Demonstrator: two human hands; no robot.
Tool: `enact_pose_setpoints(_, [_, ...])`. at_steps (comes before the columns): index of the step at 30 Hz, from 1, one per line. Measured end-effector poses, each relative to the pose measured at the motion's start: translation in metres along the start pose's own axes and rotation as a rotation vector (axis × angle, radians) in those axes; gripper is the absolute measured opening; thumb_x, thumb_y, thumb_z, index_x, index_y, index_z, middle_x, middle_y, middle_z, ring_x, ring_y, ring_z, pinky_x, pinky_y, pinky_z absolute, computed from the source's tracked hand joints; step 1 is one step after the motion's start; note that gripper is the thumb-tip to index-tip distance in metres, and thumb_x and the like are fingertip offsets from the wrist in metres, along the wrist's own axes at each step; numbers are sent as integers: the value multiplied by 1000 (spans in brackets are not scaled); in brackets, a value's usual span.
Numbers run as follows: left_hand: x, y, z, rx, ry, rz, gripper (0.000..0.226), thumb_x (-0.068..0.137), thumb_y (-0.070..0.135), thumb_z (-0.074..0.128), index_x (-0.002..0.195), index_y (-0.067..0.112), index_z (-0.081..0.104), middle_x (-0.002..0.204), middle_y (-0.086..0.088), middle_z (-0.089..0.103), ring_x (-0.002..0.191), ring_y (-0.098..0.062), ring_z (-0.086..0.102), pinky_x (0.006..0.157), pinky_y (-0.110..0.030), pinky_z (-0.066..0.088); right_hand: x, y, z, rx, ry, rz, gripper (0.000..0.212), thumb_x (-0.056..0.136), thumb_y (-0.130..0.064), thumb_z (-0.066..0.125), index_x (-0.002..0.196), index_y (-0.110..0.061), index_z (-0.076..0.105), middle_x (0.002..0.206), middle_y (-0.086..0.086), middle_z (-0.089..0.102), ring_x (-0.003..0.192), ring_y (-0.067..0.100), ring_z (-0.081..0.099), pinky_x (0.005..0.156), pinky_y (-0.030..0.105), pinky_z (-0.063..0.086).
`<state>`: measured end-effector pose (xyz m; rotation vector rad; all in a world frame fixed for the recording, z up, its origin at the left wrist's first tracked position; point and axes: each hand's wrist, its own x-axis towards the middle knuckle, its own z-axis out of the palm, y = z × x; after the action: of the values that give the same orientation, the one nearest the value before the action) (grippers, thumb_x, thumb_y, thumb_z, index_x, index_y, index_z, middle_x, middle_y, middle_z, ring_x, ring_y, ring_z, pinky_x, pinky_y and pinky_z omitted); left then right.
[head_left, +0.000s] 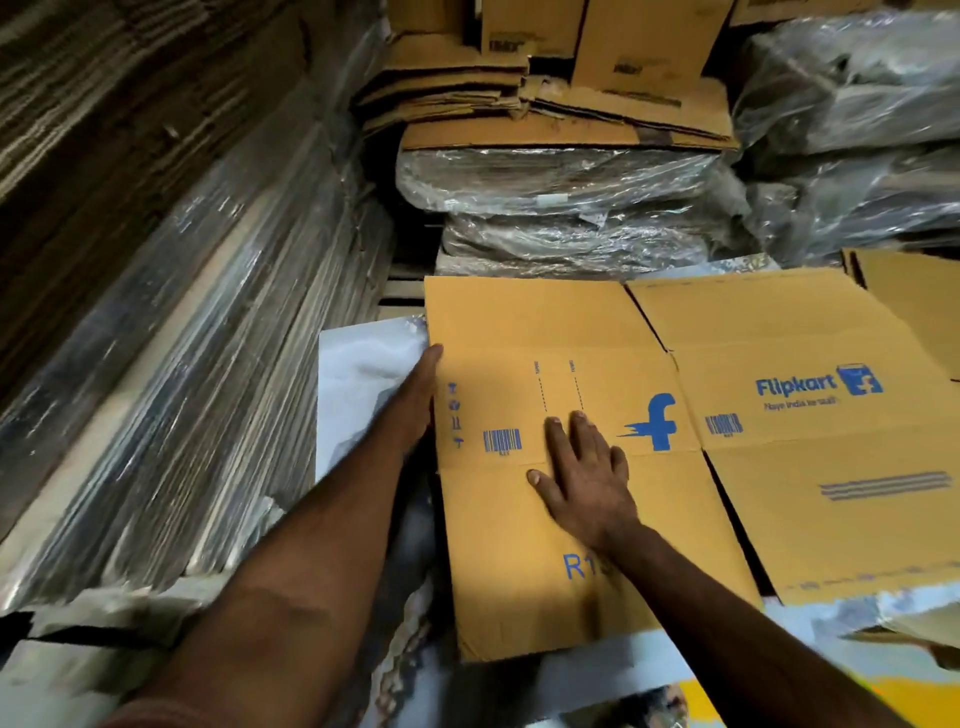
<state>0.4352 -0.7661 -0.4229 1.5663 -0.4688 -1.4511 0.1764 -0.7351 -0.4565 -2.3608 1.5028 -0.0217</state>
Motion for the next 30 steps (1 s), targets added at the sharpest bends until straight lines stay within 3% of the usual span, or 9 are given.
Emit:
enact_pose_setpoints(4, [-20, 45, 25, 167, -222, -237, 65, 91, 74, 33, 97, 20, 69, 87, -7, 74, 84, -25, 69, 75, -35, 52, -4, 6, -30, 61, 178, 21, 70, 96, -65, 18, 152, -25, 27, 155, 11, 28, 144, 28, 24, 115, 53, 26])
enact_pose_setpoints(6, [-35, 57, 45, 124, -227, -231, 53, 98, 61, 38, 107, 15, 63, 83, -8, 75, 78, -25, 71, 77, -41, 54, -4, 11, -50, 87, 215, 38, 66, 98, -63, 22, 149, -23, 33, 148, 12, 37, 137, 28, 33, 112, 49, 31])
enact_pose_setpoints(9, [-51, 66, 78, 80, -159, -78, 39, 104, 40, 40, 120, 9, 57, 86, -9, 74, 81, -23, 69, 87, -45, 54, -8, 22, -84, 140, 198, 45, 70, 96, -65, 19, 146, -20, 38, 143, 12, 43, 132, 29, 40, 108, 46, 37])
enact_pose_setpoints(15, [-114, 103, 147, 12, -70, 217, 22, 104, 24, 42, 101, 10, 60, 79, -5, 68, 69, -18, 64, 68, -32, 54, -39, 44, -151, 229, 318, -33, 61, 101, -59, 24, 143, -19, 44, 143, 9, 46, 131, 28, 42, 104, 45, 39])
enact_pose_setpoints(20, [-169, 117, 207, -154, -19, 343, 24, 103, 20, 42, 90, 11, 60, 59, 0, 70, 55, -15, 65, 58, -29, 54, -85, 73, -218, 359, 480, -91, 73, 93, -65, 15, 127, -19, 59, 132, 7, 58, 126, 26, 47, 105, 45, 37])
enact_pose_setpoints(23, [-199, 113, 251, -232, 9, 387, 23, 101, 25, 46, 97, 10, 63, 72, -6, 71, 60, -21, 68, 53, -31, 55, -118, 86, -247, 367, 534, -141, 76, 90, -71, 11, 117, -21, 63, 123, 6, 62, 120, 25, 51, 102, 47, 40])
enact_pose_setpoints(25, [-218, 107, 277, -295, 27, 413, 21, 101, 26, 47, 94, 12, 61, 81, -9, 69, 67, -23, 66, 57, -33, 57, -140, 91, -259, 330, 564, -157, 75, 91, -72, 14, 114, -20, 63, 120, 6, 62, 118, 27, 52, 100, 47, 42])
enact_pose_setpoints(27, [-232, 98, 299, -382, 57, 435, 16, 101, 23, 48, 95, 12, 59, 90, -11, 69, 74, -24, 66, 65, -35, 57, -159, 103, -268, 296, 587, -123, 67, 92, -70, 28, 119, -20, 62, 125, 7, 59, 121, 29, 50, 99, 47, 44])
enact_pose_setpoints(30, [-247, 87, 317, -503, 76, 447, 12, 100, 20, 50, 104, 11, 58, 102, -14, 69, 83, -26, 67, 63, -36, 57, -183, 129, -276, 143, 594, -79, 60, 91, -60, 52, 137, -21, 49, 134, 8, 51, 124, 32, 48, 98, 49, 46])
